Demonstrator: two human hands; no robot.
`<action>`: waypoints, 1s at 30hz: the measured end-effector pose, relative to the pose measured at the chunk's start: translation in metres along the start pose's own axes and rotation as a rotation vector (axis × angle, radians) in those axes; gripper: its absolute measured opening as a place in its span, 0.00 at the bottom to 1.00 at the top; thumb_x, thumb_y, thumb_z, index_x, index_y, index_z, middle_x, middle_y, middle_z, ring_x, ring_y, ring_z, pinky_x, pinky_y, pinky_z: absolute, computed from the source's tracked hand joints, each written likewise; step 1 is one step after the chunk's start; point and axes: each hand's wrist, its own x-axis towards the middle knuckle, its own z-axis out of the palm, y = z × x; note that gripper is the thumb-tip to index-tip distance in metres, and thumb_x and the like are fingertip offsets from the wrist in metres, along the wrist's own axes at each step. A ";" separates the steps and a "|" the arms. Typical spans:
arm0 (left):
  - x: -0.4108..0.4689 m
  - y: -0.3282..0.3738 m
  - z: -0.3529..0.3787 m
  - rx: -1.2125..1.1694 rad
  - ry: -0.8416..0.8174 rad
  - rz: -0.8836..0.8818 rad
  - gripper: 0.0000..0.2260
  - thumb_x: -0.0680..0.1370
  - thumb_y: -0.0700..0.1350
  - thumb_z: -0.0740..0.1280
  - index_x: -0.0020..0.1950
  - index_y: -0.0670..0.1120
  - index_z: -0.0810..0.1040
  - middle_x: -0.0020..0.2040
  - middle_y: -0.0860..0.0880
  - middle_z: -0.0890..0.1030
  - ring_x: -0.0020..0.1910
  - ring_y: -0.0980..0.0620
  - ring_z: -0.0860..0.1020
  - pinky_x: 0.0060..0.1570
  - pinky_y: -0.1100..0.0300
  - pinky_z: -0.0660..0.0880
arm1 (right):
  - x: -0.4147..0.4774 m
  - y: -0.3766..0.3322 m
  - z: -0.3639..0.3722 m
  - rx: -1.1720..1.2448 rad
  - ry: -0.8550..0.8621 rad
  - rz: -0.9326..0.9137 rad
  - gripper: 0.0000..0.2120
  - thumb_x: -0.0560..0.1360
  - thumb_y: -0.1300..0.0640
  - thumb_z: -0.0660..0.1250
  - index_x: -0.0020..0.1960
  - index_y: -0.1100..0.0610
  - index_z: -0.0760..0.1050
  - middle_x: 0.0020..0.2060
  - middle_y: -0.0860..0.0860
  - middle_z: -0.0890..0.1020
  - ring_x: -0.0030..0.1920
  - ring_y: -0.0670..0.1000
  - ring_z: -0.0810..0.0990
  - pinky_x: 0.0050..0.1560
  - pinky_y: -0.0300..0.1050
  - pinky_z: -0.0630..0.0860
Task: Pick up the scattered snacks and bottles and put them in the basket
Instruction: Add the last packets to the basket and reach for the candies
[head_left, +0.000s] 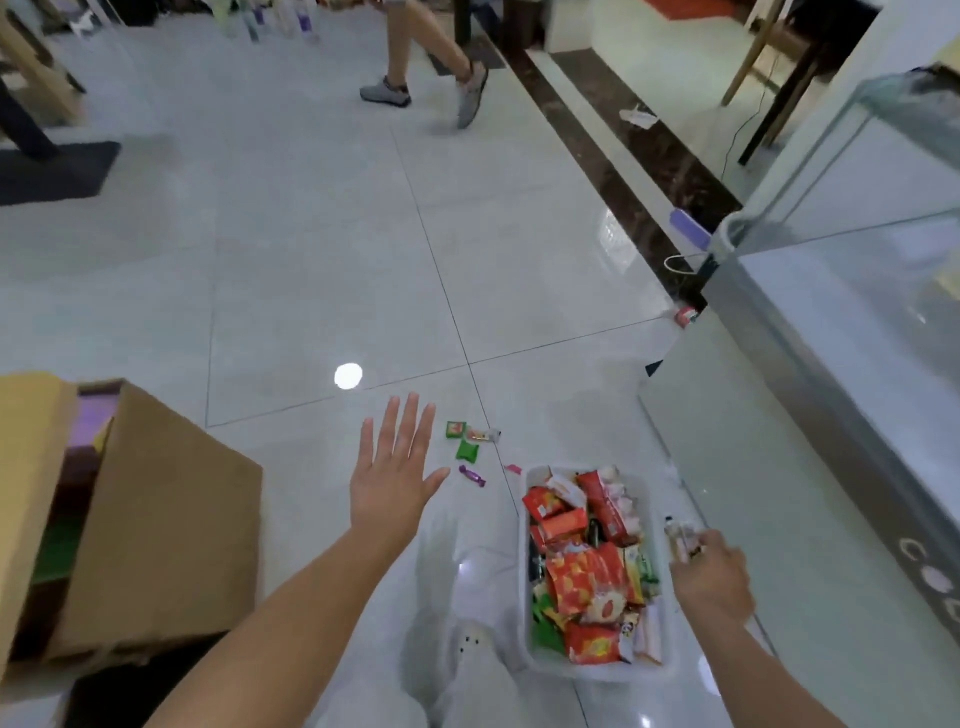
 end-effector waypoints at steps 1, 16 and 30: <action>0.017 0.000 0.028 0.007 -0.029 0.029 0.32 0.77 0.62 0.39 0.78 0.47 0.45 0.79 0.46 0.48 0.77 0.46 0.38 0.74 0.47 0.39 | 0.016 -0.003 0.028 -0.027 -0.013 0.017 0.16 0.72 0.61 0.66 0.59 0.59 0.70 0.52 0.62 0.72 0.51 0.62 0.76 0.50 0.51 0.71; 0.207 0.033 0.480 0.021 -0.083 0.287 0.41 0.72 0.69 0.50 0.77 0.49 0.38 0.79 0.48 0.43 0.75 0.46 0.32 0.72 0.41 0.38 | 0.276 -0.006 0.337 0.009 0.446 0.029 0.29 0.62 0.51 0.60 0.58 0.66 0.75 0.56 0.68 0.77 0.57 0.68 0.74 0.61 0.59 0.70; 0.198 0.008 0.553 -0.071 -0.256 0.305 0.51 0.67 0.74 0.57 0.76 0.52 0.33 0.74 0.49 0.29 0.75 0.41 0.33 0.70 0.36 0.38 | 0.264 -0.194 0.493 0.097 0.258 -0.792 0.25 0.76 0.63 0.60 0.72 0.61 0.63 0.73 0.58 0.64 0.73 0.57 0.63 0.74 0.52 0.59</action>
